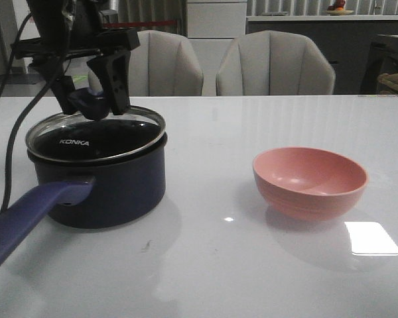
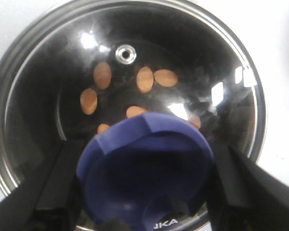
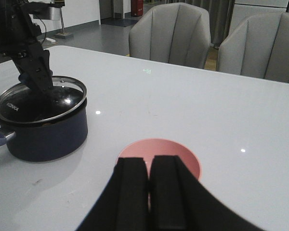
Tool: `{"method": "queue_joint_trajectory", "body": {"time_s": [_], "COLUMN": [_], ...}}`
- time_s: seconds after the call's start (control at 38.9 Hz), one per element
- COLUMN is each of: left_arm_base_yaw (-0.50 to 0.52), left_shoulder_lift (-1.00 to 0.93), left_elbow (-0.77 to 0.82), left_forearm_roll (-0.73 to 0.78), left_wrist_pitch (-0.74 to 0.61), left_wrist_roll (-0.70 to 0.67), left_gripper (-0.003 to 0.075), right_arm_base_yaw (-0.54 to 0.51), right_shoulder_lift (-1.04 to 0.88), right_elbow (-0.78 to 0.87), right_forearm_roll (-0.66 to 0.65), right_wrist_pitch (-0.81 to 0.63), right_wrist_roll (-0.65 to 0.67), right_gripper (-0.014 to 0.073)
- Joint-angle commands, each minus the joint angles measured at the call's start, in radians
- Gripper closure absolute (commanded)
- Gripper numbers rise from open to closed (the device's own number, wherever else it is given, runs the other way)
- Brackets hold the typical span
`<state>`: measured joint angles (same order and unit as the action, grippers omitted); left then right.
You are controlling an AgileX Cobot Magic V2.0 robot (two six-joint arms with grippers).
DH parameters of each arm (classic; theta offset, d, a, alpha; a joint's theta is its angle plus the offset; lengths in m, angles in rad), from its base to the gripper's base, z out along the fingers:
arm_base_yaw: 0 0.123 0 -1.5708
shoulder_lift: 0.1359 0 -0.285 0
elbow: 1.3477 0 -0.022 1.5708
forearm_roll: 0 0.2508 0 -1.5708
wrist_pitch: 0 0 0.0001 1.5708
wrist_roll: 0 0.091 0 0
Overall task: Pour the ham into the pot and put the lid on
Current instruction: 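Lower the glass lid onto the pot opening with the left gripper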
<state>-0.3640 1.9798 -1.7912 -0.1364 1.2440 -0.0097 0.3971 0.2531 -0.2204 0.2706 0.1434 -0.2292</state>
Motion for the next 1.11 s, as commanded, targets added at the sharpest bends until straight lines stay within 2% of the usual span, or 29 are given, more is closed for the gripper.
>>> {"method": "queue_joint_trajectory", "body": {"time_s": [0.0, 0.28, 0.46, 0.59, 0.9, 1.08], "left_arm_base_yaw": [-0.006, -0.006, -0.006, -0.006, -0.006, -0.006], "left_shoulder_lift": [-0.071, -0.071, -0.071, -0.071, -0.068, -0.068], "left_elbow": [-0.015, -0.017, -0.017, -0.017, -0.017, -0.017], "left_forearm_roll": [-0.024, -0.024, -0.027, -0.027, -0.028, -0.028], "left_wrist_pitch": [0.027, 0.027, 0.025, 0.018, 0.025, 0.025], "left_wrist_roll": [0.001, 0.010, 0.024, 0.024, 0.024, 0.024], "left_gripper": [0.0512, 0.0503, 0.0351, 0.0290, 0.0215, 0.0213], "right_arm_base_yaw": [0.000, 0.000, 0.000, 0.000, 0.000, 0.000], "right_shoulder_lift": [0.005, 0.005, 0.005, 0.005, 0.005, 0.005], "right_elbow": [-0.029, -0.029, -0.029, -0.029, -0.029, -0.029], "right_forearm_roll": [0.007, 0.007, 0.007, 0.007, 0.007, 0.007], "right_wrist_pitch": [-0.073, -0.073, -0.073, -0.073, -0.073, -0.073], "right_wrist_roll": [-0.010, -0.010, -0.010, -0.010, -0.010, -0.010], "right_gripper": [0.0424, 0.0424, 0.0424, 0.0424, 0.0424, 0.0424]}}
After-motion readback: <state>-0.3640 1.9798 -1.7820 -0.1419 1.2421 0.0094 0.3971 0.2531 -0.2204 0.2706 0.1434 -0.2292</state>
